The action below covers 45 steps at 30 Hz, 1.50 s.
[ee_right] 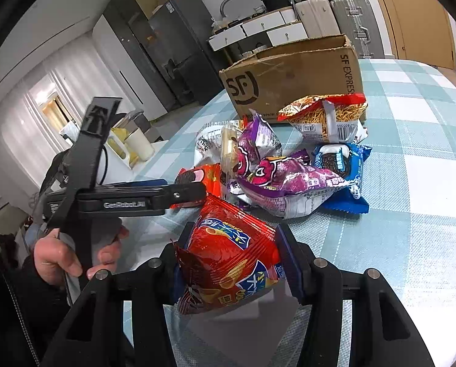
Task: Organize snacks
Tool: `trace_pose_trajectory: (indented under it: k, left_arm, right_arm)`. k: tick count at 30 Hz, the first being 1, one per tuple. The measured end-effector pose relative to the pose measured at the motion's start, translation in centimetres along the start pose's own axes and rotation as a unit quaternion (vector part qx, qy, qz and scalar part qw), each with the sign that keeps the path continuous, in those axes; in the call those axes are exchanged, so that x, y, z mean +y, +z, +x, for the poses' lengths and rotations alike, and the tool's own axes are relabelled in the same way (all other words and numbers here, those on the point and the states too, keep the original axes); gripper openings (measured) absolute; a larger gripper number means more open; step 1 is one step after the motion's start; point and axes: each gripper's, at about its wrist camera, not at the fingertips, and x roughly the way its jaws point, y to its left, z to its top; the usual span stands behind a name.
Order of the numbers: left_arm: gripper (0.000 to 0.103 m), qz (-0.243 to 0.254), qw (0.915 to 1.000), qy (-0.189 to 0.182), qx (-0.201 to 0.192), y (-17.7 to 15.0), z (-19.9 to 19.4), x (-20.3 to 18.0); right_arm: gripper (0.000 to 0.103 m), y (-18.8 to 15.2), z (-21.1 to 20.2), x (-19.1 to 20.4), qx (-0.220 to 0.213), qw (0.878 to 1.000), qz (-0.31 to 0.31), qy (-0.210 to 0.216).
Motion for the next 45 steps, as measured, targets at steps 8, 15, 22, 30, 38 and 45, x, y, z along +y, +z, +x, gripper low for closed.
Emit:
trace_pose_trajectory:
  k: [8,15,22,30,38,45]
  left_arm:
    - [0.102,-0.024,0.9993,0.021,0.017,0.9,1.6,0.2]
    - [0.094,-0.016,0.9995,0.025,0.008,1.2,1.8,0.2]
    - [0.054,0.017,0.9997,0.004,-0.015,0.8,1.0,0.2]
    - [0.045,0.028,0.9988,-0.028,-0.028,0.1,0.3,1.1]
    - [0.045,0.007,0.998,-0.054,-0.03,-0.1,-0.2,3.6]
    - [0.045,-0.009,0.9958,-0.084,-0.035,0.0,-0.7,4.8]
  right_arm:
    - [0.053,0.2,-0.1,-0.6,0.003,1.0,0.008,-0.002]
    - [0.053,0.4,-0.4,-0.2,0.003,1.0,0.007,-0.01]
    - [0.053,0.7,0.0,0.7,0.009,1.0,0.001,-0.022]
    - [0.053,1.4,0.7,2.1,0.02,0.999,-0.013,-0.04]
    - [0.053,2.7,0.9,3.2,0.017,0.998,-0.021,-0.05]
    - [0.052,4.1,0.9,4.2,0.009,0.999,-0.024,-0.039]
